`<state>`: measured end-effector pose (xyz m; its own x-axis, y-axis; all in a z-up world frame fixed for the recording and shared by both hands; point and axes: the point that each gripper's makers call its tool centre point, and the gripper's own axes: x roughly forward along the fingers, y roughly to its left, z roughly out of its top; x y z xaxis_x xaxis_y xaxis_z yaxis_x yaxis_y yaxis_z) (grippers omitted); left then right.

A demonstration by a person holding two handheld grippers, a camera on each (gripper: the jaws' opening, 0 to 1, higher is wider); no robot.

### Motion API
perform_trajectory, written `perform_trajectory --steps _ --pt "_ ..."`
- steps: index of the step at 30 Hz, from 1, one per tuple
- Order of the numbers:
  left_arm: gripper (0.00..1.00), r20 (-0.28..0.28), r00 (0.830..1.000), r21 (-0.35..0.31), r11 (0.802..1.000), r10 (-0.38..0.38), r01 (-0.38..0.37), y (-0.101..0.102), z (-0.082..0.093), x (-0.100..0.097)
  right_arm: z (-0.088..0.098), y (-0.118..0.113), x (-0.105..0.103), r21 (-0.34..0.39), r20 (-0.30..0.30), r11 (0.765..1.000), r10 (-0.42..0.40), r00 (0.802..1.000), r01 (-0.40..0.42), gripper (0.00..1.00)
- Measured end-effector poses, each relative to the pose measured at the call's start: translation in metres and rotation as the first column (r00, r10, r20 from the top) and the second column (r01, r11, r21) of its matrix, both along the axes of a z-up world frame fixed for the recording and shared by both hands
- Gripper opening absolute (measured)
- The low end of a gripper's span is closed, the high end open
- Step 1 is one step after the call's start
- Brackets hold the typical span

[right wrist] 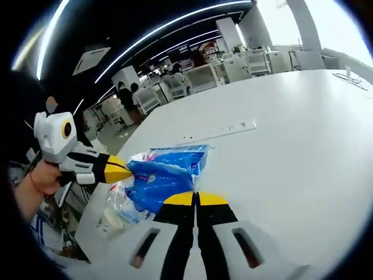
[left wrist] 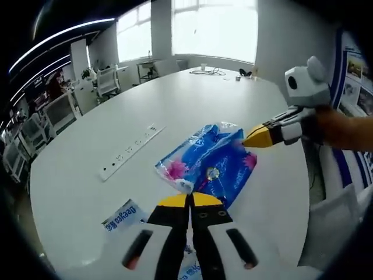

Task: Arrange the tabletop items into an orderly group along one side of the table until the central work area is clear of visible clutter.

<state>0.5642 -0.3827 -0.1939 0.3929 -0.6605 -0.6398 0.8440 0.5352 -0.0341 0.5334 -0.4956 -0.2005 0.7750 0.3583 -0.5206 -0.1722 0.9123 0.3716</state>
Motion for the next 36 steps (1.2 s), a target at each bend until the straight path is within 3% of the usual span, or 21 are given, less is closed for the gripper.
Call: perform_trajectory --steps 18,28,36 --pt "0.00 -0.060 0.997 -0.057 0.997 0.039 -0.043 -0.093 -0.016 -0.002 -0.003 -0.096 0.005 -0.069 -0.006 0.998 0.001 1.000 -0.001 0.00" --pt "0.00 -0.090 0.993 -0.069 0.995 0.071 -0.078 -0.138 -0.035 0.006 -0.022 -0.141 0.020 -0.099 -0.033 0.995 0.016 0.999 -0.020 0.00" --pt "0.00 -0.141 0.986 -0.059 0.993 0.090 -0.099 -0.165 -0.068 0.015 -0.052 -0.168 0.033 -0.127 -0.077 0.990 0.046 0.996 -0.056 0.00"
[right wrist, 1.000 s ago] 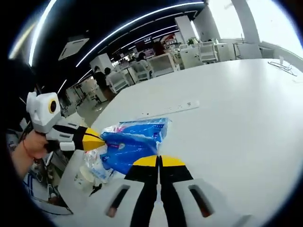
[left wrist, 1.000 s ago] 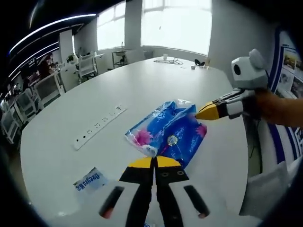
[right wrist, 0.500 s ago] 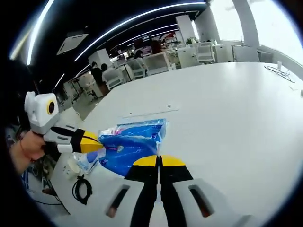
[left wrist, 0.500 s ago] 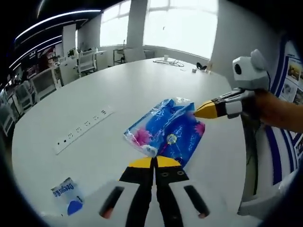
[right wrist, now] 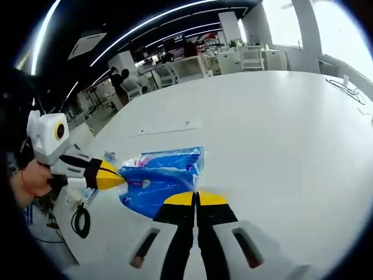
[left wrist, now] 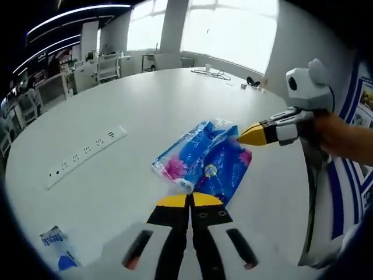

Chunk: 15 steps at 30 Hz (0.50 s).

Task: Arrange the tabletop items into an orderly group along one side of the table until the central work area is clear of visible clutter.

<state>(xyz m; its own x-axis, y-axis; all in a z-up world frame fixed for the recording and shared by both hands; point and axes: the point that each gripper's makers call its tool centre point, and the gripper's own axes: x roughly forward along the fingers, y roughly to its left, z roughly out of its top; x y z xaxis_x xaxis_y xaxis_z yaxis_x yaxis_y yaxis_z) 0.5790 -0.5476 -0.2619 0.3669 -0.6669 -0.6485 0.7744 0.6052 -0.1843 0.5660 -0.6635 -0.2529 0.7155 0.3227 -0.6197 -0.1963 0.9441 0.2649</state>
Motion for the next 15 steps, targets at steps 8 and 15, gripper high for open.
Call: perform_trajectory --steps 8,15 --pt "0.00 -0.021 1.000 0.011 1.000 0.021 -0.021 -0.018 -0.025 0.010 -0.021 -0.016 0.012 -0.007 -0.021 1.000 0.008 1.000 -0.008 0.00" --pt "0.00 -0.033 0.999 0.017 0.999 0.037 -0.036 -0.027 -0.041 0.014 -0.039 -0.027 0.015 -0.003 -0.039 1.000 0.009 0.999 -0.010 0.00"
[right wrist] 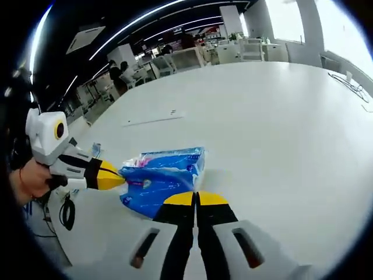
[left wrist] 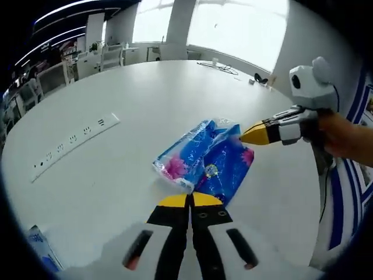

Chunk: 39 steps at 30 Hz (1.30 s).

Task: Arrange the tabletop items into an orderly group along one side of the table until the central work area is clear of visible clutter.

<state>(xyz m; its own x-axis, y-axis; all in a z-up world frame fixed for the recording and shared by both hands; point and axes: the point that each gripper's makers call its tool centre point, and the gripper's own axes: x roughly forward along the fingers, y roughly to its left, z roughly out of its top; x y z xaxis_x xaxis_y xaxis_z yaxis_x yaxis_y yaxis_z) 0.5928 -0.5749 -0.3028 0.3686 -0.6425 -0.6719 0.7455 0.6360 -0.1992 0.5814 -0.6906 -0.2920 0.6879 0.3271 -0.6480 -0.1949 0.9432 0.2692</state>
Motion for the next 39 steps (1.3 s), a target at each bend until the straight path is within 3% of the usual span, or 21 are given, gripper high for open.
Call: perform_trajectory --steps 19,32,39 --pt "0.00 -0.015 1.000 0.019 1.000 0.019 -0.019 -0.003 -0.014 0.003 -0.018 -0.006 0.001 0.008 -0.024 1.000 0.012 1.000 -0.012 0.00" --pt "0.02 -0.015 1.000 0.006 1.000 0.020 -0.020 -0.005 -0.010 0.006 -0.018 -0.010 0.004 0.009 -0.033 1.000 -0.001 0.999 0.001 0.00" --pt "0.09 -0.020 1.000 0.001 1.000 0.018 -0.018 -0.005 -0.011 0.007 -0.018 -0.013 0.005 0.003 -0.029 1.000 -0.010 1.000 0.010 0.09"
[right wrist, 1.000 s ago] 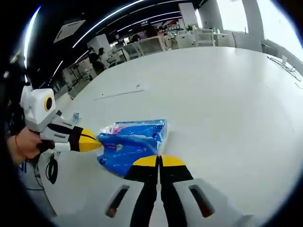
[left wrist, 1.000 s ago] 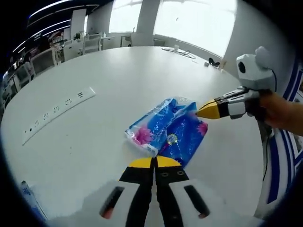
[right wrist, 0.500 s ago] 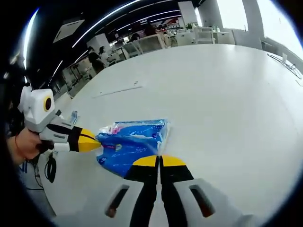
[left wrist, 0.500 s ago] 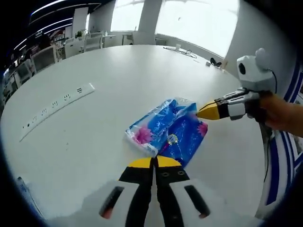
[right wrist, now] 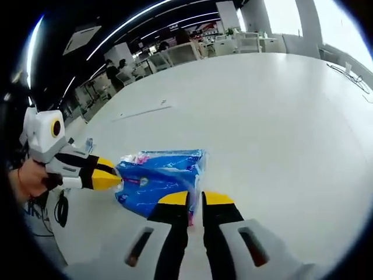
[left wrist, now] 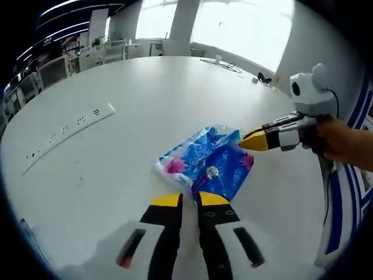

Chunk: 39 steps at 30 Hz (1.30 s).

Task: Arrange the tabletop items into an orderly group along one side of the table until the central work area is clear of visible clutter.

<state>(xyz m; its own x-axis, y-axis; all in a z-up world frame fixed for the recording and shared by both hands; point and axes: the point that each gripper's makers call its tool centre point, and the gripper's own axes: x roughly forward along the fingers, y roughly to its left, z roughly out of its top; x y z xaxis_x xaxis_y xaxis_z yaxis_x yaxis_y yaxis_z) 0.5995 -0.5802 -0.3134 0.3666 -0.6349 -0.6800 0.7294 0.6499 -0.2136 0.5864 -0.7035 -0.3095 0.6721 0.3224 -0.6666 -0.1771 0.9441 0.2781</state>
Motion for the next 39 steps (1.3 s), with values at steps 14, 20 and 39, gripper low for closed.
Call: perform_trajectory --steps 14,20,39 --pt "0.26 -0.005 1.000 -0.012 1.000 0.002 -0.002 0.003 0.001 -0.002 0.002 0.003 0.001 0.002 0.008 1.000 -0.011 1.000 0.011 0.26" --pt "0.38 0.003 1.000 -0.023 1.000 0.014 -0.014 0.004 0.007 -0.001 0.005 0.003 0.001 0.005 0.018 1.000 -0.015 1.000 0.015 0.31" --pt "0.62 0.020 0.999 -0.040 0.999 0.035 -0.034 0.017 0.016 -0.002 0.015 0.007 0.000 0.000 0.047 0.999 -0.032 0.998 0.032 0.41"
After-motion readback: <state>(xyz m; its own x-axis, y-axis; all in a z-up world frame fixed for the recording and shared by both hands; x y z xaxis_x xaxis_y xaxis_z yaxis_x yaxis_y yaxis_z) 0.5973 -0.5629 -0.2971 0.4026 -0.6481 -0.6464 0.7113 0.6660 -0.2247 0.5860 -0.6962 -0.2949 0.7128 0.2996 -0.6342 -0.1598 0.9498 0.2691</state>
